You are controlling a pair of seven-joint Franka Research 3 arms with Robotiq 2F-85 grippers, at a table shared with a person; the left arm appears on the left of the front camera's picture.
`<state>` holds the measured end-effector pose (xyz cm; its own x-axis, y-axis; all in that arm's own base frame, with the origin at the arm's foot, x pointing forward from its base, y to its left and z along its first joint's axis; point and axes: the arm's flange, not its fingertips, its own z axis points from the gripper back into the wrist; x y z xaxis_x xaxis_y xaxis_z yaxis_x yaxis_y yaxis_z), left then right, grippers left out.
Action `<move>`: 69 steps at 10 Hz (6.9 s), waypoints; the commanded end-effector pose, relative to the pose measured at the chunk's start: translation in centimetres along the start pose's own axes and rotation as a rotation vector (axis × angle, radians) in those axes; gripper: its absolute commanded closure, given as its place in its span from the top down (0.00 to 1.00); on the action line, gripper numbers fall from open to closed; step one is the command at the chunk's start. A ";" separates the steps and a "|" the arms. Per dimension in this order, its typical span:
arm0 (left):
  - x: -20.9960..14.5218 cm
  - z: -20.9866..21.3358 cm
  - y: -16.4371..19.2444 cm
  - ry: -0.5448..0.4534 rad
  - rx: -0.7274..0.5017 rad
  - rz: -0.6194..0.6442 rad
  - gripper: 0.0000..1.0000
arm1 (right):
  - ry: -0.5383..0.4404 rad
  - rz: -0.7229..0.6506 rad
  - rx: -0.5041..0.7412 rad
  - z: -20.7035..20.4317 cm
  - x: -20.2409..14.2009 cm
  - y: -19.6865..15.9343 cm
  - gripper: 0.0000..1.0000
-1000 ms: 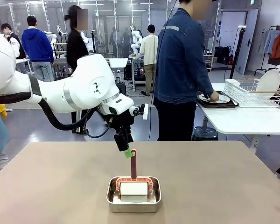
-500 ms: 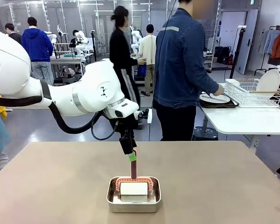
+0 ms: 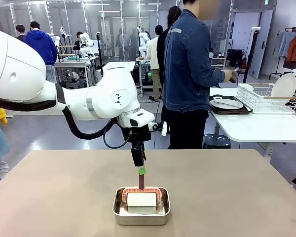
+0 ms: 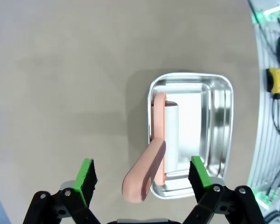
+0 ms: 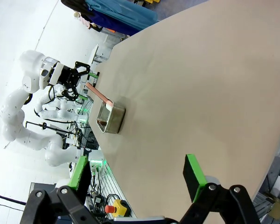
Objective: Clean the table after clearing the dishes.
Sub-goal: When the right (or left) Handle tray is removed, use the right hand (or left hand) to clean the right (or left) side of the table with the Lint Roller.
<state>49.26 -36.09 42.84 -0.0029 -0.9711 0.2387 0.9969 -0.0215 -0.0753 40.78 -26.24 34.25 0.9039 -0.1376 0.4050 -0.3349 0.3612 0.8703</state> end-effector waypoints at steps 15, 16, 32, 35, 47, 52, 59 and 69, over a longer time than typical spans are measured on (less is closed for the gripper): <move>1.3 -0.3 0.1 0.140 -0.037 0.008 0.00 | -0.013 0.004 0.010 -0.1 0.0 0.3 1.00; 1.3 -0.1 -0.3 0.147 -0.050 0.011 0.00 | -0.013 0.004 0.010 -0.1 0.0 0.3 1.00; -26.1 9.1 5.0 -0.553 -0.147 0.976 0.00 | -0.013 0.004 0.010 -0.1 0.0 0.3 1.00; -26.0 8.1 4.8 -0.567 -0.132 0.983 0.23 | -0.013 0.004 0.010 -0.1 0.0 0.3 1.00; -37.8 -1.9 6.9 -0.669 -0.391 1.413 0.23 | -0.013 0.004 0.010 -0.1 0.0 0.3 1.00; -47.5 -1.4 5.4 -0.764 -0.407 1.389 0.23 | -0.013 0.004 0.010 -0.1 0.0 0.3 1.00; -58.9 4.1 3.6 -0.670 -0.223 1.424 0.23 | -0.013 0.004 0.010 -0.1 0.0 0.3 1.00; -57.0 15.0 -6.1 -0.663 -0.009 1.415 0.23 | -0.013 0.004 0.010 -0.1 0.0 0.3 1.00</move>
<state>46.78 23.66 43.55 0.9455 0.0592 0.3203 0.1595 0.7732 -0.6138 40.73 -26.26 34.28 0.9036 -0.1383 0.4054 -0.3356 0.3595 0.8707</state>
